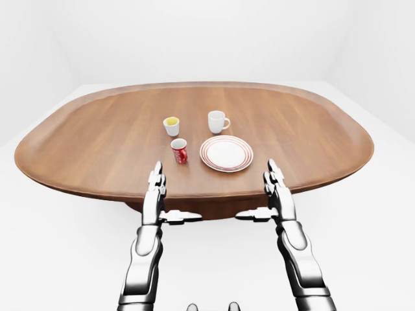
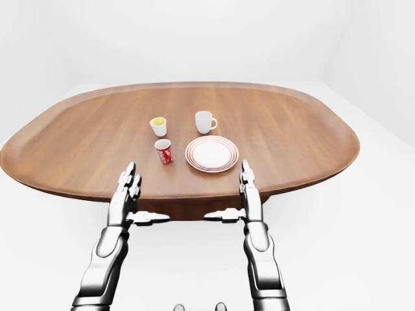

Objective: Pick up the red mug and put it on the plate

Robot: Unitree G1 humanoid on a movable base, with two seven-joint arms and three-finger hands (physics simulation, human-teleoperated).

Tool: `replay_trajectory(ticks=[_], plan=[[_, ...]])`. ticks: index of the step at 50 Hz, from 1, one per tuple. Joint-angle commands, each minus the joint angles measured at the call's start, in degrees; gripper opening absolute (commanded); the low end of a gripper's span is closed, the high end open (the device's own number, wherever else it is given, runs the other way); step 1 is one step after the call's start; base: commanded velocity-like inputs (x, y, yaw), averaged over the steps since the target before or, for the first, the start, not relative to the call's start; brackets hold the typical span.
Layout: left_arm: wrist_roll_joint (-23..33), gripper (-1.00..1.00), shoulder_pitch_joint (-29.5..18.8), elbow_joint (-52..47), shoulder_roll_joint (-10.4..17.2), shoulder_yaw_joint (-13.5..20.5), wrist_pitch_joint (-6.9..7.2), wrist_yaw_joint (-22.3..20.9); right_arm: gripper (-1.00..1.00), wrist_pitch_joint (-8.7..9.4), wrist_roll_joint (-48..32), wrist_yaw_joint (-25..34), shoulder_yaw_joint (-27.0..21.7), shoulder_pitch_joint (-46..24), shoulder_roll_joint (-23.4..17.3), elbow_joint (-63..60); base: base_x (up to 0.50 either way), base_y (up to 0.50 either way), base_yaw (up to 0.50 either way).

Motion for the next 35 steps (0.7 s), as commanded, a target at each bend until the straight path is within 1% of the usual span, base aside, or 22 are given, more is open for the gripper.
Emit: replay_trajectory(ticks=[1,5,7,9,11,14,15,19,21,24,27,30,33,35], plan=[[0.7,1.0,0.9,-1.5,0.3,0.4,0.09,-0.3,1.0,1.25,-0.3,1.4,-1.4,1.2,-0.7,-1.7,0.0,0.0,0.0],[0.4,1.0,0.6,-0.4,0.4,0.9,-0.31,-0.3,1.0,0.99,-0.5,1.6,-1.3,1.3,-0.7,-1.7,0.0,0.0,0.0],[0.4,1.0,0.9,-1.1,0.3,0.7,-0.01,-0.3,1.0,0.76,-0.3,1.7,-1.3,1.4,-0.6,-1.7,0.0,0.0,0.0],[0.5,1.0,1.1,-1.7,0.3,0.6,0.19,-0.3,1.0,1.05,-0.6,1.6,-1.2,1.6,-0.6,-2.3,0.0,0.0,0.0],[0.5,1.0,1.1,-1.6,0.3,0.7,0.02,-0.3,1.0,1.4,-0.8,1.6,-1.1,2.0,-0.6,-3.1,0.0,0.0,0.0],[0.5,1.0,1.2,-1.7,0.3,0.6,-0.03,-0.2,1.0,1.45,-1.0,1.6,-1.1,2.1,-0.6,-3.3,0.0,0.0,0.0],[0.5,1.0,1.5,-2.4,0.2,0.4,0.31,-0.2,1.0,1.59,-1.1,1.6,-1.1,2.2,-0.6,-3.5,0.0,0.0,0.0],[0.7,1.0,1.9,-3.7,0.1,0.1,0.86,-0.2,1.0,2.38,-1.4,1.7,-1.0,2.6,-0.6,-4.8,0.0,0.0,0.0],[0.7,1.0,2.0,-3.8,0.1,0.1,0.88,-0.2,1.0,2.52,-1.5,1.7,-1.0,2.6,-0.6,-4.8,0.0,0.0,0.0],[0.7,1.0,1.7,-3.2,0.2,0.3,0.68,-0.3,1.0,2.28,-1.9,1.6,-0.9,2.2,-0.6,-4.0,0.0,0.0,0.0],[-0.1,1.0,1.6,-3.8,0.3,0.8,1.4,-0.5,1.0,1.56,-1.9,1.8,-1.0,1.9,-0.6,-2.7,0.0,0.0,0.0],[0.0,1.0,1.9,-4.2,0.2,0.6,1.42,-0.6,1.0,0.74,-1.7,1.9,-1.4,1.7,-0.7,-1.4,0.0,0.0,0.0],[0.0,1.0,2.1,-4.8,0.2,0.4,1.74,-0.6,1.0,1.0,-1.7,1.9,-1.3,2.1,-0.8,-2.1,0.0,0.0,0.0],[0.1,1.0,2.1,-4.8,0.2,0.4,1.69,-0.5,1.0,1.16,-1.6,2.2,-1.4,2.4,-0.8,-2.6,0.0,0.0,0.0]])
